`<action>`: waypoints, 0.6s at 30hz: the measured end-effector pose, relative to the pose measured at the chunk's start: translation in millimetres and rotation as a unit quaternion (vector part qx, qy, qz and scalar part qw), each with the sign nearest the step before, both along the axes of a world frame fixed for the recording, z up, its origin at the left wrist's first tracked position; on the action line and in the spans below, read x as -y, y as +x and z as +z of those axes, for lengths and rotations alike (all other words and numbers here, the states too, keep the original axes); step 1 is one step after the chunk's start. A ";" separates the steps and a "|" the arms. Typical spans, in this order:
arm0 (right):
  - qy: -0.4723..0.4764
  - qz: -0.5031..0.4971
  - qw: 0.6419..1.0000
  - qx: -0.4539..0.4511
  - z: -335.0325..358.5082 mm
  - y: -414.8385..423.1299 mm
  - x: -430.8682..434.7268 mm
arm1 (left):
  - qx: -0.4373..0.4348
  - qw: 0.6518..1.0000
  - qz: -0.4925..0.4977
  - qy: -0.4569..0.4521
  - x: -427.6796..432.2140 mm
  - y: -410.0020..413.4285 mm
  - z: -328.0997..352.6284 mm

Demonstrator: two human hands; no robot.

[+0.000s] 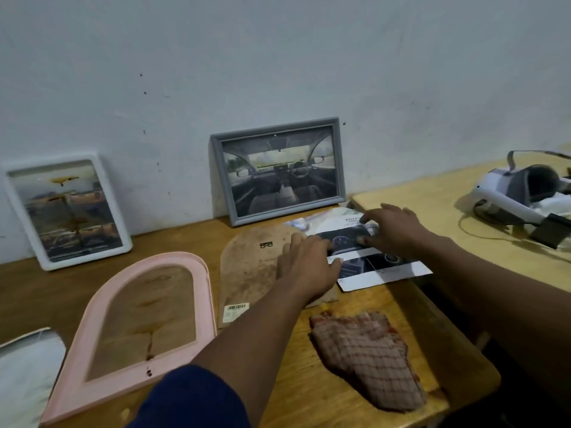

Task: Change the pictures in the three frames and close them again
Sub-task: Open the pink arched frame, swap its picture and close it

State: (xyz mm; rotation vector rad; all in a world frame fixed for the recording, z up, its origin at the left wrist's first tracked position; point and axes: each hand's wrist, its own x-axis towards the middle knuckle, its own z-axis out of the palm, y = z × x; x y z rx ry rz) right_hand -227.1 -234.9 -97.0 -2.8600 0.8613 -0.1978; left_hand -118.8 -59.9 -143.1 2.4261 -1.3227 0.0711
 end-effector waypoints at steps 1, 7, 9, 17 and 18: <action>0.000 0.017 1.000 -0.011 -6.8 2.7 -5.0 | 0.011 1.000 -0.002 0.004 -0.3 1.5 -0.1; 0.037 0.062 0.997 0.025 -28.2 15.8 -31.0 | 0.043 0.999 0.004 0.020 -10.2 5.1 6.2; 0.042 0.057 0.997 0.024 -27.4 17.8 -34.6 | 0.027 0.999 -0.003 0.018 -15.9 5.2 7.6; 0.072 0.037 0.995 0.053 -6.0 28.9 -58.5 | -0.006 1.000 -0.003 -0.024 -65.1 10.1 31.0; 0.086 0.039 0.994 0.063 2.3 33.8 -68.1 | -0.007 1.000 0.006 -0.030 -76.9 14.3 35.7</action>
